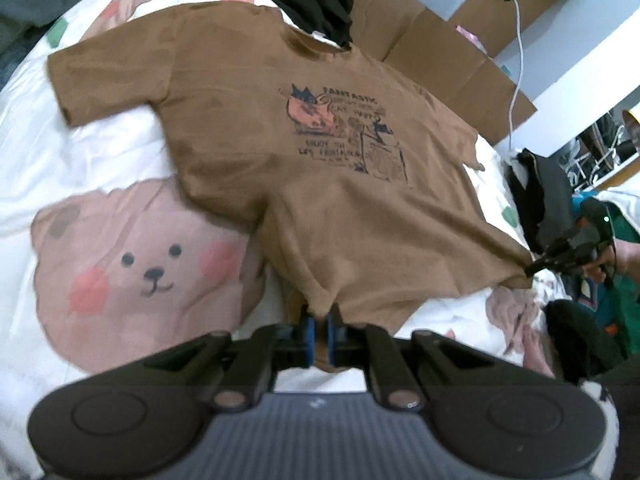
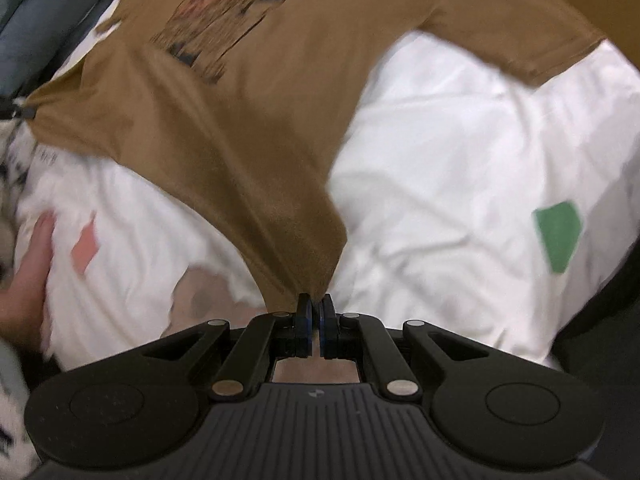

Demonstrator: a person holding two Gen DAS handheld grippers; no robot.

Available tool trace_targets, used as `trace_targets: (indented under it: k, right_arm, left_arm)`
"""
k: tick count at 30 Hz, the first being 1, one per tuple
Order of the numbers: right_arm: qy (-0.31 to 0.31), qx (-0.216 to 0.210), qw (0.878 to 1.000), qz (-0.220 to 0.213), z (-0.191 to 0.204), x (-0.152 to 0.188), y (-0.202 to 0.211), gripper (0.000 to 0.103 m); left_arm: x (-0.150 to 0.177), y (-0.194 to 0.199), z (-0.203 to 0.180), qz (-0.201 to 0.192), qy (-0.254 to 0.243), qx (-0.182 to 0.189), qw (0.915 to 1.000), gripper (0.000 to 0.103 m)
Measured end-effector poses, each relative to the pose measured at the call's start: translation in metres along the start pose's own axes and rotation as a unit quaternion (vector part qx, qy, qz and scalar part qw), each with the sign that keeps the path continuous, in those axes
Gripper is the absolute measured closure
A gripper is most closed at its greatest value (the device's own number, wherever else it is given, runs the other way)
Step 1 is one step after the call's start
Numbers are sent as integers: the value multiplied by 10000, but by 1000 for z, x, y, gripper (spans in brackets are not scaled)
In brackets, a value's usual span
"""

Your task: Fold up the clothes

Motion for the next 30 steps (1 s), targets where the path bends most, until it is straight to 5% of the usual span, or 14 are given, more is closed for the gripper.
trace_targets:
  k: [8,21,25,28,30]
  right_arm:
    - [258,-573,9972,398,29,12,11,100]
    - [605,-839,9906,892,51,35,11,100]
    - [275,-599,9949,767,39,35,0,98]
    - [120,-522,9968,595,37,33,-4,96]
    - [48,-537,9975,454,36,33,-2,86]
  left_arm:
    - [7,27,-28,302,-59,491,9983,97]
    - [35,27,-15,859,-131,-401,9954,101]
    - [40,11,-4,958,-47,-847,9918,82]
    - [46,0,4,1010,178,-1124,9884,42]
    - [58,-11,12,1191,267,-1511,9809,39]
Point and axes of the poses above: each gripper's, at about its wrist camera, not at the fingertips, and y roughly against the way its jaws point, z to its left, x to its underside, the point moved 10 cm from there along -y, roughly the way its jaws point, and after that the axes turned 8 degrees about -z, right-handed, at the moved point
